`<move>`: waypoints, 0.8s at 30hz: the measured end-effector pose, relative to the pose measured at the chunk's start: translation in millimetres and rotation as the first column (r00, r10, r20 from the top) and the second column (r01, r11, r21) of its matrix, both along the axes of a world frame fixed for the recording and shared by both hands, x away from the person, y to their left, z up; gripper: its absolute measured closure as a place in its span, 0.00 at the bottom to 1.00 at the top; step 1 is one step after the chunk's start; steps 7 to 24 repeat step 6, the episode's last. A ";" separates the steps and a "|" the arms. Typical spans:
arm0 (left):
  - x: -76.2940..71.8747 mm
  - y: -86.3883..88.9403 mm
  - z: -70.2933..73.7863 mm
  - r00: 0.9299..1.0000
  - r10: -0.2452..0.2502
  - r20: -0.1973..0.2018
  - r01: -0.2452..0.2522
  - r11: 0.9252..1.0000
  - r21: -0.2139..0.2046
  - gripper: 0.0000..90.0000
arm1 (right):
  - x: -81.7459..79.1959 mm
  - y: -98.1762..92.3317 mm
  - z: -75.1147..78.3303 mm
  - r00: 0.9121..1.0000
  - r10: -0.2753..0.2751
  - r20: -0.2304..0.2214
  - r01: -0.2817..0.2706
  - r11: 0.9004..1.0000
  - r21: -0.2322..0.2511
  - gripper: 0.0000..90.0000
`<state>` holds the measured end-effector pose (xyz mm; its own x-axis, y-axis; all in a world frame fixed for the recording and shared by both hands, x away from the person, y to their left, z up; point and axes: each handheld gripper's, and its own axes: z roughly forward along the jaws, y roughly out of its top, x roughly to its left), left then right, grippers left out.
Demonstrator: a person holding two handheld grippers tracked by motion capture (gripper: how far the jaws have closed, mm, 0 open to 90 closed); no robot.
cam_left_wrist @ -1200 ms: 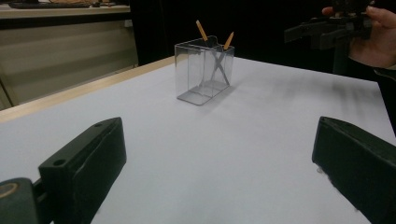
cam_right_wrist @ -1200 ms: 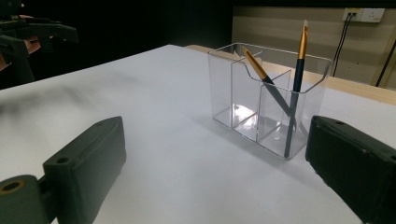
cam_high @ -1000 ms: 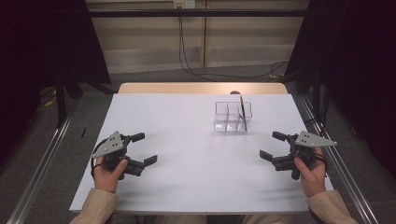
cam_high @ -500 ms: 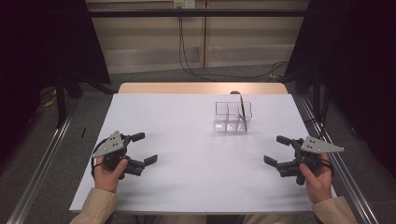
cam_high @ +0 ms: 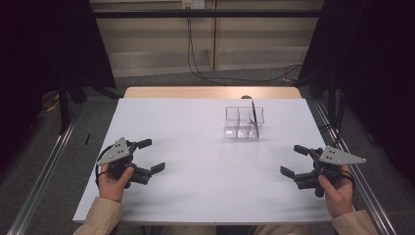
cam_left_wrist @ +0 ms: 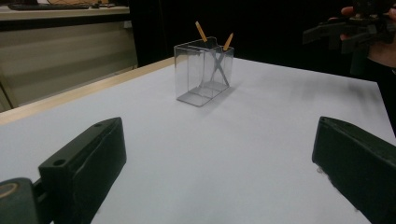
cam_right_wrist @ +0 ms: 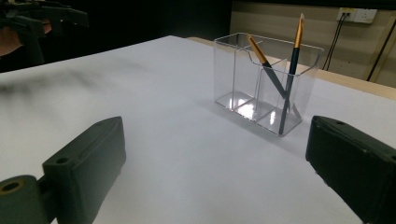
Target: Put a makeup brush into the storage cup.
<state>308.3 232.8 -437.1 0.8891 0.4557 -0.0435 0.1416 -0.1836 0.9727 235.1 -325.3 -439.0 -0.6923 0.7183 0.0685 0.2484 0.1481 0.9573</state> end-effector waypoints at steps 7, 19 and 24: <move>0.0 -0.5 -0.3 1.000 0.000 -0.002 0.000 1.000 -0.004 0.03 | -2.2 -0.4 0.4 1.000 0.004 0.006 -0.004 1.000 -0.006 0.05; 0.0 -0.5 -0.3 1.000 0.000 -0.002 0.000 1.000 -0.004 0.03 | -2.2 -0.4 0.4 1.000 0.004 0.006 -0.004 1.000 -0.006 0.05; 0.0 -0.5 -0.3 1.000 0.000 -0.002 0.000 1.000 -0.004 0.03 | -2.2 -0.4 0.4 1.000 0.004 0.006 -0.004 1.000 -0.006 0.05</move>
